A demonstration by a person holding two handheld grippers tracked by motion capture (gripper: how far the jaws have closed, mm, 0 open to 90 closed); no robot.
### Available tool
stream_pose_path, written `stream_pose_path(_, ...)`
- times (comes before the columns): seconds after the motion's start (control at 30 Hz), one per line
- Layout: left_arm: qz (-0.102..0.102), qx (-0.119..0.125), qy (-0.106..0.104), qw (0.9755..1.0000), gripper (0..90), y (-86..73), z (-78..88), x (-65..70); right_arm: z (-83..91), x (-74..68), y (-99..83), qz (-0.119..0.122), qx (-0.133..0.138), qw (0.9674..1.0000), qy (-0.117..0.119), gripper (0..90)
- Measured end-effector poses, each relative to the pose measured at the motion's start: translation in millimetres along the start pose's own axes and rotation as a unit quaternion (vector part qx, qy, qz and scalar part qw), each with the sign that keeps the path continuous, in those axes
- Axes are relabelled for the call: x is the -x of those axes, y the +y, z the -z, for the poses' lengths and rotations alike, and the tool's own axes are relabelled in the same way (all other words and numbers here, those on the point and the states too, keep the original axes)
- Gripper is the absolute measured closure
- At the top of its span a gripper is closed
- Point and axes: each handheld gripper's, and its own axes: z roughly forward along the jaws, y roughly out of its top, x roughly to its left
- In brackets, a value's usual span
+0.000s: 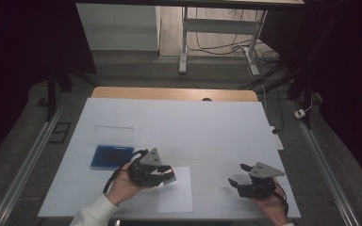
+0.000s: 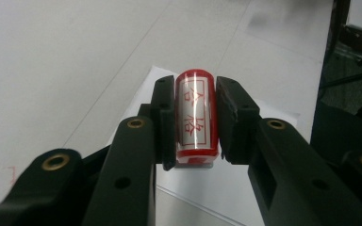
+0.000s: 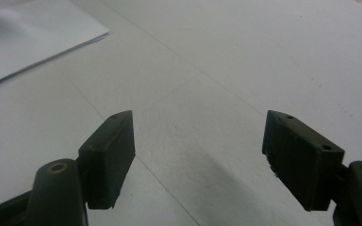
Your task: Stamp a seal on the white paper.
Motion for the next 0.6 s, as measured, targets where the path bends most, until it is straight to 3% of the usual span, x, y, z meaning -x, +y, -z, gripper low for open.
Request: stream_pose_path(0.6,-0.014,-0.031,-0.005,0.9994,69.7,1.3,-27.4,6.2,-0.7,0.5,-0.8,0.0,-0.002,1.0,0.001,25.3)
